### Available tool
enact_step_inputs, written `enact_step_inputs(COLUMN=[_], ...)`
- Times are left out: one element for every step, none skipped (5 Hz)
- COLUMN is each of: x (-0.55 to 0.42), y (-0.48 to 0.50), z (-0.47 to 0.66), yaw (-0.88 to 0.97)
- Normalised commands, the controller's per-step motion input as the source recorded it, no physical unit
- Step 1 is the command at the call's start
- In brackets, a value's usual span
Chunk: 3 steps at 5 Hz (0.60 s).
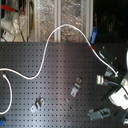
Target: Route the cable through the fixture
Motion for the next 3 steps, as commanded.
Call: enact_step_inputs(x=[-0.257, -0.484, -0.586], y=[-0.068, -0.129, -0.053], z=[0.16, 0.18, 0.13], yaw=[0.62, 0.38, 0.3])
